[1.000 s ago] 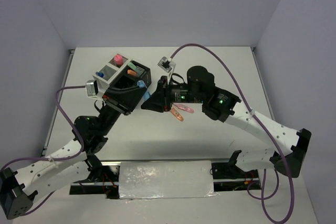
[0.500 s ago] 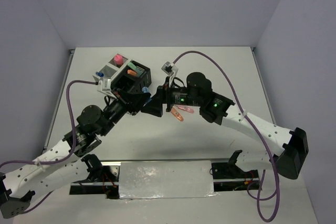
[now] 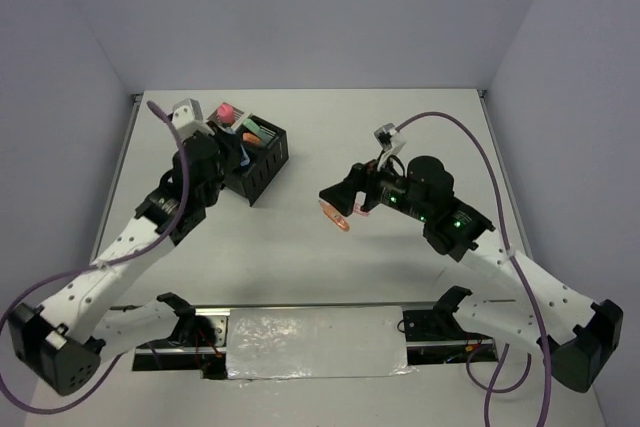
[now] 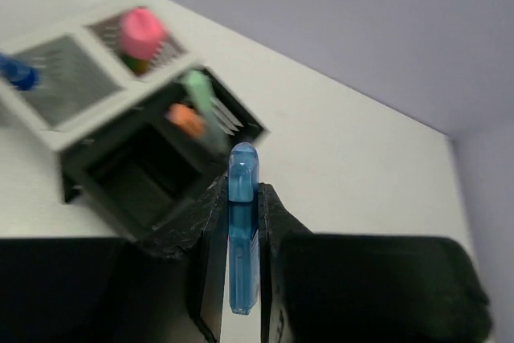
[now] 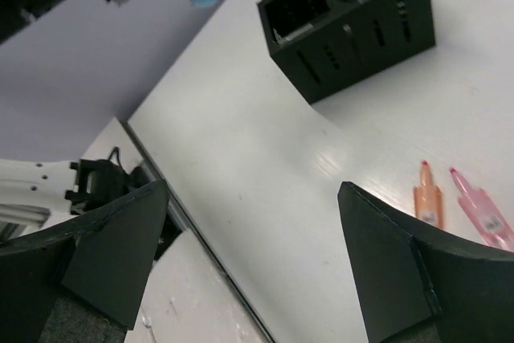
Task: Sort the stationery into containers
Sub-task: Place the pen in the storage box.
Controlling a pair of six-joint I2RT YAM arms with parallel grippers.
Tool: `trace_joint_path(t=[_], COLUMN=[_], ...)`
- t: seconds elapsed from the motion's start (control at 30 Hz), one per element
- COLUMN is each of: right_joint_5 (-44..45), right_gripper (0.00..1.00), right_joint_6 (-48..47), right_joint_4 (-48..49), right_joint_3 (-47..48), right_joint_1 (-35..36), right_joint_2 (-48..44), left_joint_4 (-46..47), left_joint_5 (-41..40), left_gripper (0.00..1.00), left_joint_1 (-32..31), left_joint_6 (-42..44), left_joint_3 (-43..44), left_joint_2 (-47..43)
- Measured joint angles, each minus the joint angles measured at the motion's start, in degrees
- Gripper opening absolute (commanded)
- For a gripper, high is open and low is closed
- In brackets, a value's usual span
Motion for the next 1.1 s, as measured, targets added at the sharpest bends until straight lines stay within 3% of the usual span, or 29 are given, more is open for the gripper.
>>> trace_joint_path(t=[0.23, 0.43, 0.67, 0.73, 0.77, 0.83, 0.87, 0.97, 1.1], right_joint_5=[3.7, 3.3, 2.2, 1.9, 1.6, 1.2, 1.2, 1.3, 2.7], right_gripper=[0.94, 0.94, 0.94, 0.95, 0.95, 0.95, 0.95, 0.95, 0.96], right_joint_6=[-2.7, -3.7, -3.9, -4.0, -4.2, -4.4, -4.6, -5.3, -6.2], right_joint_4=[-5.2, -7.5, -7.9, -7.9, -7.9, -8.0, -8.1, -8.2, -8.4], right_joint_3=[-4.8, -7.4, -8.9, -8.7, -8.6, -8.3, -8.3, -7.8, -6.1], right_joint_1=[0.0, 0.0, 0.0, 0.0, 0.0, 0.0, 0.0, 0.0, 0.0], right_joint_2=[-5.7, -9.9, -11.6, -10.5, -9.7, -8.0, -7.3, -5.5, -2.0], left_joint_4=[1.5, 6.9, 11.9, 12.4, 12.4, 12.4, 12.4, 12.3, 10.5], left_joint_5=[-4.0, -3.1, -2.0, -1.8, -1.8, -1.8, -1.9, -2.4, -2.6], left_gripper=[0.00, 0.00, 0.24, 0.36, 0.49, 0.57, 0.68, 0.83, 0.95], left_joint_1=[8.0, 11.1, 11.9, 11.9, 11.9, 11.9, 11.9, 11.9, 11.9], left_joint_6=[2.8, 7.1, 7.5, 7.4, 7.3, 7.1, 7.0, 6.6, 5.6], left_joint_3=[1.9, 1.9, 1.4, 1.0, 0.9, 0.6, 0.4, -0.2, -0.2], left_joint_2=[15.4, 20.7, 23.8, 25.0, 25.6, 26.6, 26.8, 26.7, 24.5])
